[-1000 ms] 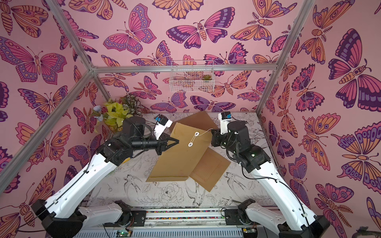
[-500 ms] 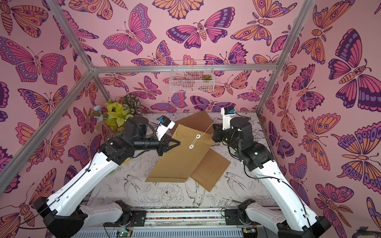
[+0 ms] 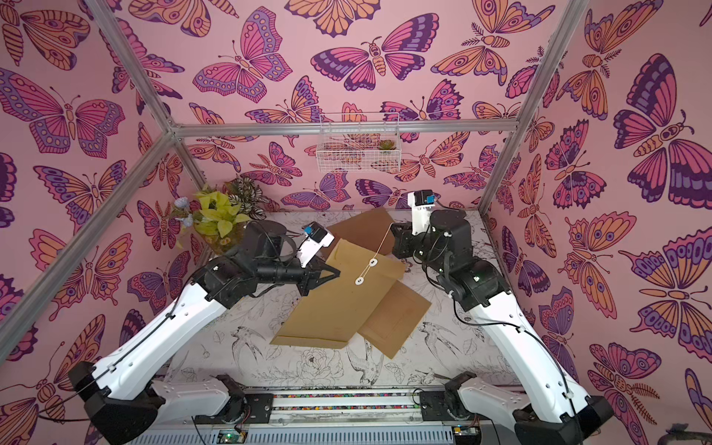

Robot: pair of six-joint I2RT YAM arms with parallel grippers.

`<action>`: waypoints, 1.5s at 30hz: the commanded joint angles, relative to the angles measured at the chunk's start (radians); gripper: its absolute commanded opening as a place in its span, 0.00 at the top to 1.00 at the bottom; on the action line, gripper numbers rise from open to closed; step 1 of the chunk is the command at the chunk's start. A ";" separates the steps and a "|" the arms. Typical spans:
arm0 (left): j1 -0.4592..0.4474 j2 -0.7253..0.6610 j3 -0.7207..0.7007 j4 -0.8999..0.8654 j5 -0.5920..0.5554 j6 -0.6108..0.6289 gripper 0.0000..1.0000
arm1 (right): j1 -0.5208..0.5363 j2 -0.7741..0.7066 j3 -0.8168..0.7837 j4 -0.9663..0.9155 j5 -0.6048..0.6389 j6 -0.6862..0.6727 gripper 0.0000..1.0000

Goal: Open the file bag

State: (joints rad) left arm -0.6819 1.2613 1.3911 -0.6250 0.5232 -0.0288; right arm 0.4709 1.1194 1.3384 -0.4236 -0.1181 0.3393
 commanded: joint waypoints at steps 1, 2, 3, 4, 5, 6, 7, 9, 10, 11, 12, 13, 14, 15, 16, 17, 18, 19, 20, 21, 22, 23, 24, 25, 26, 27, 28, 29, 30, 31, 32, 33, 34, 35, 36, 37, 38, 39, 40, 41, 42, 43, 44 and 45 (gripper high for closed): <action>-0.010 0.001 0.037 -0.018 -0.015 0.026 1.00 | -0.006 -0.001 0.041 0.059 -0.119 -0.011 1.00; -0.010 0.001 0.047 -0.022 -0.023 0.029 1.00 | -0.005 0.001 0.042 0.068 -0.151 -0.017 1.00; -0.010 0.001 0.055 -0.023 -0.027 0.032 1.00 | -0.005 0.001 0.043 0.080 -0.186 -0.025 1.00; -0.012 0.001 0.063 -0.022 -0.037 0.037 1.00 | -0.006 0.002 0.045 0.088 -0.216 -0.030 1.00; -0.011 0.001 0.076 -0.024 -0.051 0.042 1.00 | -0.005 0.006 0.049 0.094 -0.243 -0.035 1.00; -0.013 0.001 0.090 -0.022 -0.069 0.047 1.00 | -0.006 0.013 0.058 0.095 -0.264 -0.034 1.00; -0.014 0.028 0.105 -0.022 -0.086 0.049 1.00 | -0.006 0.019 0.069 0.092 -0.279 -0.029 1.00; -0.016 0.052 0.146 -0.020 -0.119 0.061 1.00 | -0.005 0.031 0.103 0.092 -0.304 -0.025 1.00; -0.018 0.060 0.164 -0.020 -0.134 0.067 1.00 | -0.006 0.038 0.121 0.087 -0.307 -0.025 1.00; -0.019 0.072 0.191 -0.020 -0.154 0.074 1.00 | -0.006 0.047 0.147 0.079 -0.302 -0.025 1.00; -0.021 0.083 0.218 -0.019 -0.171 0.080 1.00 | -0.005 0.056 0.174 0.069 -0.291 -0.026 1.00; -0.021 0.093 0.237 -0.017 -0.185 0.085 1.00 | -0.007 0.065 0.194 0.060 -0.283 -0.029 1.00; -0.021 0.102 0.255 -0.010 -0.197 0.090 1.00 | -0.006 0.075 0.217 0.049 -0.274 -0.035 1.00; -0.022 0.112 0.267 0.002 -0.214 0.097 1.00 | -0.006 0.086 0.235 0.042 -0.265 -0.041 1.00; -0.023 0.118 0.274 0.019 -0.230 0.098 1.00 | -0.006 0.094 0.249 0.035 -0.255 -0.044 1.00; -0.025 0.124 0.275 0.042 -0.252 0.096 1.00 | -0.006 0.104 0.265 0.025 -0.241 -0.046 1.00; -0.027 0.130 0.271 0.068 -0.276 0.092 1.00 | -0.007 0.114 0.282 0.013 -0.229 -0.042 1.00; -0.029 0.133 0.265 0.089 -0.296 0.088 1.00 | -0.006 0.123 0.292 0.007 -0.222 -0.039 1.00; -0.031 0.135 0.256 0.116 -0.316 0.081 1.00 | -0.007 0.129 0.302 0.005 -0.222 -0.034 1.00; -0.033 0.137 0.248 0.135 -0.333 0.075 1.00 | -0.005 0.137 0.309 0.004 -0.226 -0.028 1.00; -0.034 0.139 0.238 0.156 -0.345 0.065 1.00 | -0.006 0.146 0.319 -0.001 -0.236 -0.024 1.00; -0.035 0.139 0.232 0.173 -0.350 0.056 1.00 | -0.006 0.156 0.331 -0.007 -0.252 -0.020 1.00; -0.036 0.139 0.226 0.186 -0.351 0.048 1.00 | -0.006 0.165 0.336 -0.011 -0.268 -0.019 1.00; -0.038 0.135 0.212 0.205 -0.357 0.043 1.00 | -0.006 0.171 0.338 -0.010 -0.282 -0.019 1.00; -0.040 0.132 0.194 0.227 -0.368 0.037 1.00 | -0.006 0.176 0.337 -0.009 -0.296 -0.019 1.00; -0.040 0.129 0.181 0.244 -0.379 0.030 1.00 | -0.006 0.181 0.335 -0.009 -0.306 -0.017 1.00; -0.040 0.125 0.168 0.258 -0.390 0.021 1.00 | -0.007 0.188 0.335 -0.010 -0.317 -0.013 1.00; -0.041 0.123 0.159 0.270 -0.396 0.013 1.00 | -0.006 0.194 0.335 -0.013 -0.331 -0.008 1.00; -0.040 0.122 0.153 0.276 -0.399 0.004 1.00 | -0.006 0.199 0.337 -0.012 -0.345 -0.002 1.00; -0.041 0.122 0.147 0.286 -0.398 -0.004 1.00 | -0.006 0.207 0.337 -0.011 -0.365 0.006 1.00; -0.041 0.119 0.142 0.297 -0.396 -0.013 1.00 | -0.007 0.214 0.335 -0.006 -0.386 0.016 1.00; -0.041 0.118 0.138 0.305 -0.397 -0.022 1.00 | -0.005 0.219 0.335 -0.002 -0.407 0.026 1.00; -0.041 0.118 0.135 0.316 -0.402 -0.030 1.00 | -0.005 0.226 0.336 0.003 -0.431 0.036 1.00; -0.041 0.116 0.133 0.325 -0.406 -0.036 1.00 | -0.005 0.230 0.335 0.009 -0.451 0.043 1.00; -0.041 0.116 0.127 0.338 -0.414 -0.041 1.00 | -0.006 0.234 0.331 0.017 -0.472 0.049 1.00; -0.041 0.116 0.120 0.356 -0.420 -0.046 1.00 | -0.005 0.234 0.325 0.026 -0.486 0.051 1.00; -0.041 0.115 0.113 0.370 -0.428 -0.051 1.00 | -0.005 0.234 0.321 0.031 -0.492 0.053 1.00; -0.040 0.115 0.109 0.385 -0.437 -0.060 1.00 | -0.006 0.233 0.316 0.031 -0.492 0.054 1.00; -0.041 0.115 0.106 0.398 -0.436 -0.069 1.00 | -0.006 0.233 0.315 0.029 -0.491 0.055 1.00; -0.041 0.116 0.104 0.408 -0.431 -0.078 1.00 | -0.006 0.229 0.313 0.028 -0.492 0.055 1.00; -0.041 0.116 0.103 0.421 -0.426 -0.089 1.00 | -0.006 0.227 0.310 0.028 -0.492 0.056 1.00; -0.041 0.116 0.101 0.437 -0.420 -0.104 1.00 | -0.005 0.225 0.308 0.026 -0.491 0.058 1.00; -0.041 0.115 0.097 0.451 -0.414 -0.115 1.00 | -0.005 0.222 0.304 0.026 -0.493 0.058 1.00; -0.041 0.115 0.095 0.465 -0.407 -0.127 1.00 | -0.006 0.218 0.299 0.027 -0.492 0.061 1.00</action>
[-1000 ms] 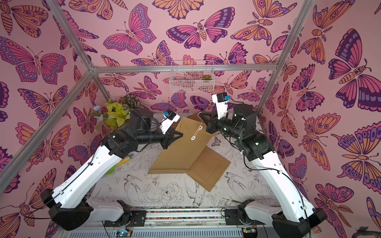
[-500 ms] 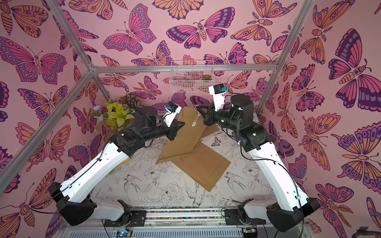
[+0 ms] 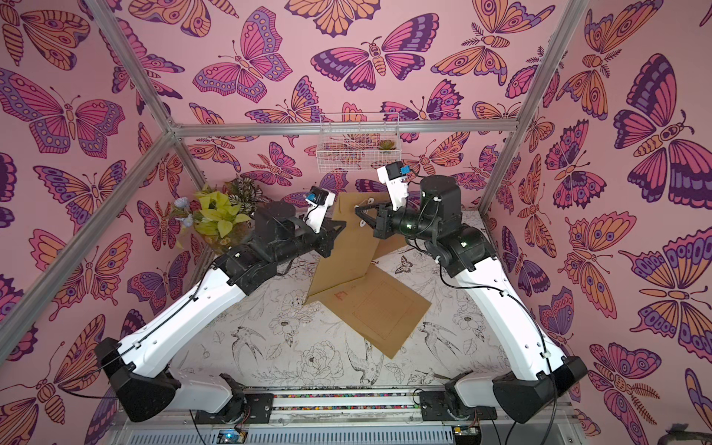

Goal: Open the file bag

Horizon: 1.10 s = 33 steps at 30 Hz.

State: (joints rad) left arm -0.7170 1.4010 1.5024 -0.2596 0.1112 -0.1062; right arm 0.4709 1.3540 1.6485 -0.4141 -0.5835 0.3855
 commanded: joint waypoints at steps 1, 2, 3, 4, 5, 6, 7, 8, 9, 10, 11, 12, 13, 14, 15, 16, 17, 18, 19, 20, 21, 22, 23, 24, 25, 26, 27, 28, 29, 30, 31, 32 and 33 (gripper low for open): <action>-0.006 -0.028 -0.021 0.115 0.010 -0.063 1.00 | -0.006 -0.020 -0.017 0.016 -0.027 0.013 1.00; -0.006 -0.030 -0.030 0.135 0.017 -0.071 1.00 | -0.006 -0.025 -0.025 0.018 -0.029 0.011 1.00; -0.006 -0.033 -0.041 0.157 0.020 -0.081 1.00 | -0.006 -0.028 -0.035 0.021 -0.031 0.006 1.00; -0.006 -0.036 -0.052 0.175 0.022 -0.087 1.00 | -0.005 -0.031 -0.044 0.019 -0.027 0.003 1.00; -0.006 -0.036 -0.056 0.187 0.022 -0.094 1.00 | -0.007 -0.032 -0.051 0.014 -0.025 0.001 1.00; -0.006 -0.036 -0.057 0.190 0.023 -0.099 1.00 | -0.005 -0.033 -0.053 0.010 -0.026 0.001 1.00; -0.006 -0.037 -0.058 0.195 0.024 -0.102 1.00 | -0.006 -0.036 -0.060 0.008 -0.031 0.003 1.00; -0.006 -0.041 -0.063 0.203 0.022 -0.105 1.00 | -0.006 -0.040 -0.068 0.011 -0.037 0.006 1.00; -0.006 -0.044 -0.068 0.210 0.017 -0.109 1.00 | -0.006 -0.044 -0.075 0.013 -0.043 0.007 1.00; -0.006 -0.047 -0.072 0.217 0.013 -0.112 1.00 | -0.006 -0.049 -0.085 0.014 -0.045 0.012 1.00; -0.006 -0.049 -0.074 0.220 0.007 -0.113 1.00 | -0.006 -0.053 -0.094 0.015 -0.048 0.014 1.00; -0.006 -0.053 -0.077 0.222 0.004 -0.113 1.00 | -0.006 -0.059 -0.105 0.018 -0.052 0.016 1.00; -0.005 -0.056 -0.081 0.226 0.001 -0.110 1.00 | -0.006 -0.063 -0.119 0.022 -0.056 0.017 1.00; -0.005 -0.059 -0.087 0.231 -0.004 -0.107 1.00 | -0.005 -0.066 -0.134 0.028 -0.056 0.016 1.00; -0.005 -0.063 -0.093 0.238 -0.011 -0.105 1.00 | -0.005 -0.068 -0.148 0.035 -0.056 0.016 1.00; -0.004 -0.063 -0.096 0.241 -0.017 -0.104 1.00 | -0.005 -0.066 -0.155 0.033 -0.056 0.016 1.00; -0.004 -0.064 -0.096 0.240 -0.021 -0.105 1.00 | -0.005 -0.064 -0.160 0.028 -0.070 0.019 1.00; -0.004 -0.063 -0.096 0.239 -0.020 -0.105 1.00 | -0.007 -0.063 -0.165 0.027 -0.090 0.023 1.00; -0.004 -0.064 -0.096 0.240 -0.017 -0.106 1.00 | -0.006 -0.062 -0.172 0.032 -0.098 0.029 1.00; -0.004 -0.065 -0.096 0.239 -0.016 -0.108 1.00 | -0.006 -0.062 -0.177 0.035 -0.104 0.035 1.00; -0.004 -0.067 -0.097 0.240 -0.016 -0.109 1.00 | -0.005 -0.063 -0.181 0.035 -0.109 0.038 1.00; -0.004 -0.069 -0.097 0.239 -0.019 -0.110 1.00 | -0.006 -0.064 -0.184 0.032 -0.111 0.039 1.00; -0.004 -0.071 -0.097 0.239 -0.020 -0.109 1.00 | -0.005 -0.065 -0.186 0.028 -0.111 0.038 1.00; -0.004 -0.074 -0.100 0.239 -0.023 -0.105 1.00 | -0.006 -0.067 -0.194 0.027 -0.113 0.033 1.00; -0.004 -0.076 -0.100 0.238 -0.026 -0.103 1.00 | -0.005 -0.068 -0.201 0.028 -0.114 0.027 1.00; -0.005 -0.078 -0.102 0.240 -0.030 -0.100 1.00 | -0.005 -0.066 -0.206 0.026 -0.113 0.024 1.00; -0.004 -0.079 -0.102 0.239 -0.036 -0.099 1.00 | -0.005 -0.065 -0.210 0.021 -0.114 0.020 1.00; -0.004 -0.079 -0.101 0.239 -0.038 -0.099 1.00 | -0.006 -0.062 -0.212 0.016 -0.115 0.019 1.00; -0.004 -0.079 -0.100 0.238 -0.036 -0.098 1.00 | -0.005 -0.062 -0.214 0.014 -0.121 0.019 1.00; -0.005 -0.079 -0.099 0.238 -0.035 -0.098 1.00 | -0.006 -0.061 -0.219 0.015 -0.128 0.023 1.00; -0.004 -0.079 -0.099 0.238 -0.033 -0.101 1.00 | -0.005 -0.062 -0.224 0.018 -0.134 0.027 1.00; -0.004 -0.079 -0.099 0.238 -0.033 -0.101 1.00 | -0.005 -0.062 -0.227 0.018 -0.134 0.030 1.00; -0.004 -0.079 -0.096 0.234 -0.033 -0.102 1.00 | -0.005 -0.063 -0.230 0.015 -0.136 0.030 1.00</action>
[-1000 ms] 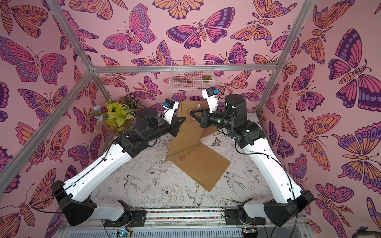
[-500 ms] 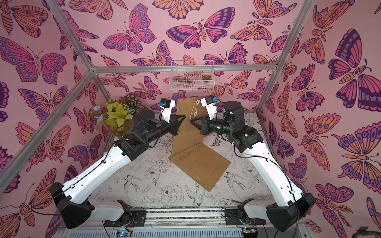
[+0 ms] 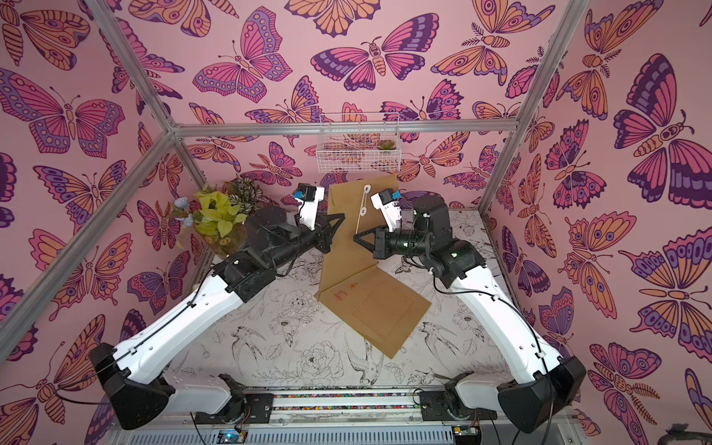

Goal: Open the file bag

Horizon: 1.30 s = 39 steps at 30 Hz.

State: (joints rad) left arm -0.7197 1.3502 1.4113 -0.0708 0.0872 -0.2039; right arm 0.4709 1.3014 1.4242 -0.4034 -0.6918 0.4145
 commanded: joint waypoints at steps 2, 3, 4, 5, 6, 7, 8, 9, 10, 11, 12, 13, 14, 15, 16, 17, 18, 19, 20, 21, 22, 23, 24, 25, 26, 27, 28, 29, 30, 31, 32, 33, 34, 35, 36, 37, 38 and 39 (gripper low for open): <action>-0.002 -0.029 -0.005 0.043 -0.009 -0.002 1.00 | -0.005 -0.013 -0.011 -0.001 -0.029 -0.006 1.00; -0.001 -0.031 -0.006 0.042 -0.011 0.001 1.00 | -0.005 -0.014 -0.017 -0.001 -0.028 -0.013 1.00; -0.001 -0.032 -0.007 0.043 -0.015 0.004 1.00 | -0.006 -0.014 -0.022 -0.006 -0.025 -0.021 1.00; -0.001 -0.033 -0.008 0.043 -0.020 0.004 1.00 | -0.005 -0.012 -0.022 -0.015 -0.015 -0.027 1.00; -0.001 -0.033 -0.008 0.042 -0.023 0.004 1.00 | -0.005 -0.010 -0.024 -0.028 -0.007 -0.032 1.00; -0.001 -0.033 -0.008 0.043 -0.021 0.004 1.00 | -0.005 -0.008 -0.024 -0.039 0.000 -0.035 1.00; -0.001 -0.034 -0.008 0.043 -0.021 0.002 1.00 | -0.005 -0.006 -0.027 -0.050 0.004 -0.037 1.00; -0.001 -0.035 -0.009 0.042 -0.021 0.000 1.00 | -0.005 -0.008 -0.029 -0.055 0.007 -0.039 1.00; -0.001 -0.036 -0.009 0.044 -0.021 -0.001 1.00 | -0.005 -0.009 -0.032 -0.061 0.013 -0.041 1.00; 0.000 -0.037 -0.008 0.041 -0.021 -0.002 1.00 | -0.005 -0.012 -0.034 -0.068 0.021 -0.044 1.00; -0.002 -0.037 -0.005 0.040 -0.021 -0.002 1.00 | -0.005 -0.014 -0.035 -0.076 0.029 -0.049 1.00; 0.000 -0.037 -0.005 0.040 -0.021 0.000 1.00 | -0.005 -0.017 -0.036 -0.082 0.037 -0.055 1.00; 0.000 -0.039 -0.005 0.039 -0.021 0.002 1.00 | -0.005 -0.020 -0.042 -0.086 0.041 -0.065 1.00; 0.000 -0.038 -0.005 0.039 -0.022 0.006 1.00 | -0.005 -0.022 -0.046 -0.091 0.074 -0.074 1.00; 0.000 -0.037 -0.005 0.040 -0.023 0.006 1.00 | -0.006 -0.022 -0.047 -0.100 0.096 -0.082 1.00; 0.000 -0.036 -0.005 0.039 -0.022 0.005 1.00 | -0.005 -0.020 -0.046 -0.117 0.122 -0.088 1.00; 0.000 -0.035 -0.005 0.039 -0.017 0.002 1.00 | -0.006 -0.021 -0.040 -0.139 0.153 -0.092 1.00; 0.000 -0.037 -0.006 0.039 -0.013 -0.001 1.00 | -0.006 -0.020 -0.039 -0.147 0.171 -0.092 1.00; 0.000 -0.039 -0.008 0.039 -0.009 -0.004 1.00 | -0.007 -0.024 -0.039 -0.151 0.190 -0.091 1.00; 0.000 -0.040 -0.009 0.038 -0.009 -0.005 1.00 | -0.006 -0.028 -0.039 -0.151 0.205 -0.089 1.00; 0.000 -0.043 -0.011 0.038 -0.009 -0.006 1.00 | -0.006 -0.031 -0.037 -0.150 0.220 -0.085 1.00; 0.000 -0.045 -0.011 0.035 -0.009 -0.007 1.00 | -0.007 -0.035 -0.035 -0.152 0.239 -0.082 1.00; 0.000 -0.048 -0.012 0.034 -0.009 -0.005 1.00 | -0.008 -0.039 -0.033 -0.151 0.259 -0.080 1.00; 0.000 -0.052 -0.014 0.034 -0.007 -0.005 1.00 | -0.009 -0.043 -0.037 -0.150 0.280 -0.082 1.00; 0.000 -0.056 -0.018 0.035 -0.007 -0.002 1.00 | -0.011 -0.047 -0.041 -0.149 0.310 -0.086 1.00; 0.000 -0.058 -0.021 0.035 -0.007 -0.002 1.00 | -0.014 -0.048 -0.046 -0.149 0.341 -0.085 1.00; 0.000 -0.061 -0.024 0.035 -0.007 -0.003 1.00 | -0.020 -0.051 -0.048 -0.149 0.362 -0.079 1.00; -0.001 -0.064 -0.026 0.033 -0.003 -0.005 1.00 | -0.029 -0.054 -0.053 -0.146 0.376 -0.069 1.00; 0.000 -0.067 -0.026 0.032 0.005 -0.006 1.00 | -0.038 -0.058 -0.058 -0.142 0.382 -0.059 1.00; 0.000 -0.067 -0.028 0.027 0.016 -0.006 1.00 | -0.048 -0.065 -0.068 -0.133 0.384 -0.048 1.00; 0.000 -0.068 -0.028 0.023 0.022 -0.008 1.00 | -0.056 -0.072 -0.077 -0.125 0.389 -0.039 1.00; 0.000 -0.069 -0.028 0.018 0.027 -0.007 1.00 | -0.063 -0.079 -0.083 -0.118 0.391 -0.032 1.00; -0.001 -0.067 -0.025 0.009 0.034 -0.005 1.00 | -0.071 -0.087 -0.089 -0.110 0.391 -0.024 1.00; 0.000 -0.066 -0.022 0.001 0.045 0.001 1.00 | -0.079 -0.093 -0.096 -0.101 0.390 -0.020 1.00; 0.001 -0.072 -0.023 -0.005 0.055 0.005 1.00 | -0.086 -0.098 -0.103 -0.090 0.389 -0.018 1.00; 0.000 -0.106 -0.027 -0.005 0.064 0.012 1.00 | -0.092 -0.106 -0.113 -0.077 0.388 -0.018 1.00; 0.000 -0.109 -0.030 -0.006 0.073 0.015 1.00 | -0.100 -0.114 -0.121 -0.065 0.389 -0.016 1.00; 0.000 -0.110 -0.032 -0.008 0.079 0.018 1.00 | -0.108 -0.119 -0.124 -0.060 0.389 -0.013 1.00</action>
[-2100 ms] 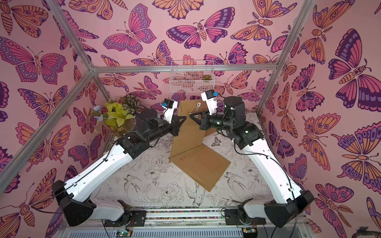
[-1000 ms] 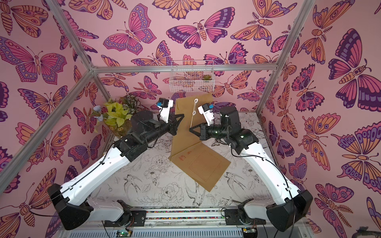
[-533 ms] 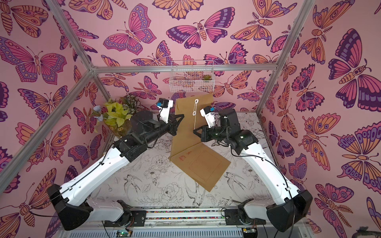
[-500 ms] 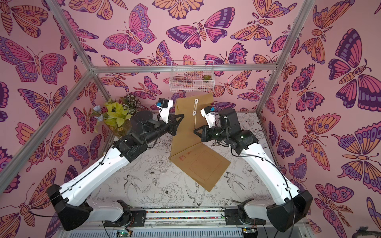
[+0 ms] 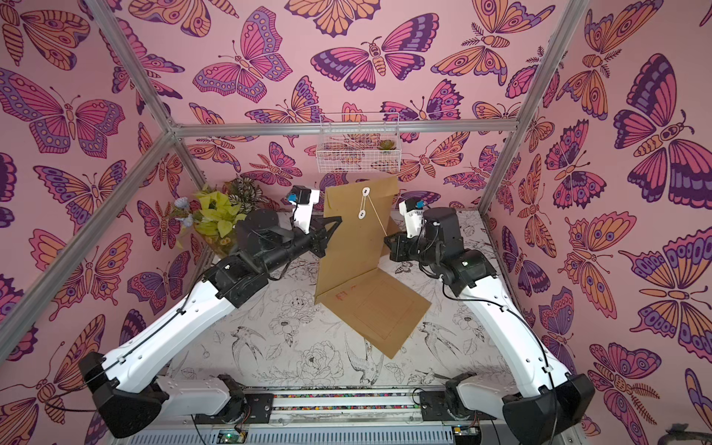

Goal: Open the file bag

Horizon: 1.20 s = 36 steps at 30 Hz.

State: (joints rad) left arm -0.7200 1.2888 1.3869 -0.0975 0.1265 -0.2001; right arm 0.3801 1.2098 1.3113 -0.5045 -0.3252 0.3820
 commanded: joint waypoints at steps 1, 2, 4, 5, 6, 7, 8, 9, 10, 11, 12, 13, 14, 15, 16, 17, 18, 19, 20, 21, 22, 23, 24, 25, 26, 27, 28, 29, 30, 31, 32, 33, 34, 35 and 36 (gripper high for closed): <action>0.001 -0.049 -0.008 0.013 0.045 0.014 1.00 | -0.025 -0.033 -0.013 0.045 0.022 0.024 1.00; 0.001 -0.050 -0.008 0.010 0.053 0.013 1.00 | -0.032 -0.041 -0.017 0.051 0.023 0.027 1.00; 0.001 -0.049 -0.008 0.003 0.074 0.011 1.00 | -0.042 -0.055 -0.021 0.062 0.027 0.032 1.00; 0.001 -0.048 -0.006 -0.001 0.084 0.011 1.00 | -0.045 -0.063 -0.023 0.065 0.030 0.031 1.00; 0.001 -0.049 -0.003 -0.009 0.091 0.013 1.00 | -0.046 -0.069 -0.023 0.067 0.034 0.031 1.00; 0.001 -0.049 0.000 -0.015 0.100 0.018 1.00 | -0.049 -0.075 -0.025 0.071 0.039 0.028 1.00; 0.001 -0.049 -0.002 -0.020 0.104 0.024 1.00 | -0.049 -0.084 -0.031 0.081 0.041 0.021 1.00; 0.001 -0.048 -0.003 -0.022 0.104 0.029 1.00 | -0.050 -0.093 -0.038 0.092 0.045 0.016 1.00; 0.001 -0.047 -0.003 -0.027 0.105 0.034 1.00 | -0.050 -0.099 -0.045 0.101 0.050 0.010 1.00; 0.001 -0.045 -0.002 -0.034 0.106 0.036 1.00 | -0.051 -0.105 -0.047 0.105 0.053 0.008 1.00; 0.002 -0.041 0.005 -0.044 0.110 0.038 1.00 | -0.053 -0.109 -0.047 0.105 0.053 0.005 1.00; 0.002 -0.036 0.012 -0.056 0.123 0.041 1.00 | -0.052 -0.110 -0.047 0.106 0.050 0.006 1.00; 0.002 -0.031 0.018 -0.064 0.137 0.042 1.00 | -0.053 -0.111 -0.048 0.107 0.046 0.003 1.00; 0.002 -0.027 0.021 -0.068 0.148 0.043 1.00 | -0.052 -0.114 -0.048 0.106 0.044 0.004 1.00; 0.002 -0.026 0.026 -0.077 0.162 0.043 1.00 | -0.053 -0.115 -0.048 0.105 0.045 0.006 1.00; 0.002 -0.026 0.033 -0.086 0.177 0.046 1.00 | -0.053 -0.119 -0.047 0.104 0.048 0.008 1.00; 0.002 -0.026 0.035 -0.093 0.187 0.049 1.00 | -0.053 -0.121 -0.047 0.105 0.053 0.007 1.00; 0.002 -0.026 0.033 -0.096 0.195 0.055 1.00 | -0.054 -0.127 -0.051 0.106 0.059 0.002 1.00; 0.002 -0.026 0.029 -0.097 0.197 0.061 1.00 | -0.054 -0.130 -0.055 0.110 0.068 -0.002 1.00; 0.002 -0.026 0.023 -0.100 0.190 0.066 1.00 | -0.055 -0.134 -0.058 0.111 0.082 -0.006 1.00; 0.002 -0.026 0.021 -0.107 0.183 0.070 1.00 | -0.054 -0.136 -0.058 0.106 0.097 -0.008 1.00; 0.002 -0.026 0.023 -0.116 0.181 0.072 1.00 | -0.054 -0.140 -0.058 0.103 0.109 -0.008 1.00; 0.001 -0.026 0.027 -0.127 0.183 0.074 1.00 | -0.054 -0.147 -0.061 0.103 0.121 -0.007 1.00; 0.002 -0.026 0.030 -0.137 0.187 0.078 1.00 | -0.054 -0.155 -0.065 0.105 0.132 -0.003 1.00; 0.002 -0.026 0.034 -0.149 0.189 0.080 1.00 | -0.054 -0.164 -0.069 0.107 0.145 -0.002 1.00; 0.002 -0.026 0.041 -0.162 0.191 0.084 1.00 | -0.054 -0.171 -0.074 0.110 0.161 0.001 1.00; 0.002 -0.026 0.048 -0.177 0.196 0.089 1.00 | -0.054 -0.180 -0.078 0.112 0.181 0.003 1.00; 0.002 -0.026 0.050 -0.186 0.199 0.094 1.00 | -0.054 -0.187 -0.081 0.112 0.197 0.003 1.00; 0.002 -0.026 0.048 -0.192 0.201 0.102 1.00 | -0.053 -0.196 -0.084 0.112 0.214 0.001 1.00; 0.002 -0.026 0.045 -0.194 0.200 0.107 1.00 | -0.054 -0.205 -0.090 0.115 0.233 -0.003 1.00; 0.002 -0.026 0.044 -0.197 0.195 0.109 1.00 | -0.054 -0.212 -0.094 0.116 0.252 -0.005 1.00; 0.002 -0.026 0.045 -0.202 0.193 0.110 1.00 | -0.056 -0.218 -0.097 0.114 0.276 -0.007 1.00; 0.002 0.001 0.049 -0.208 0.196 0.108 1.00 | -0.056 -0.223 -0.097 0.108 0.296 -0.007 1.00; 0.002 0.010 0.051 -0.209 0.206 0.104 1.00 | -0.056 -0.226 -0.096 0.099 0.311 -0.006 1.00; 0.002 0.010 0.053 -0.211 0.216 0.103 1.00 | -0.055 -0.227 -0.094 0.087 0.326 -0.005 1.00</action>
State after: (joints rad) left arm -0.7204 1.2789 1.4155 -0.2932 0.3073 -0.1123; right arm 0.3325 0.9943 1.2182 -0.4084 -0.0841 0.3912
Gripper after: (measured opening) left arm 0.045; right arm 0.039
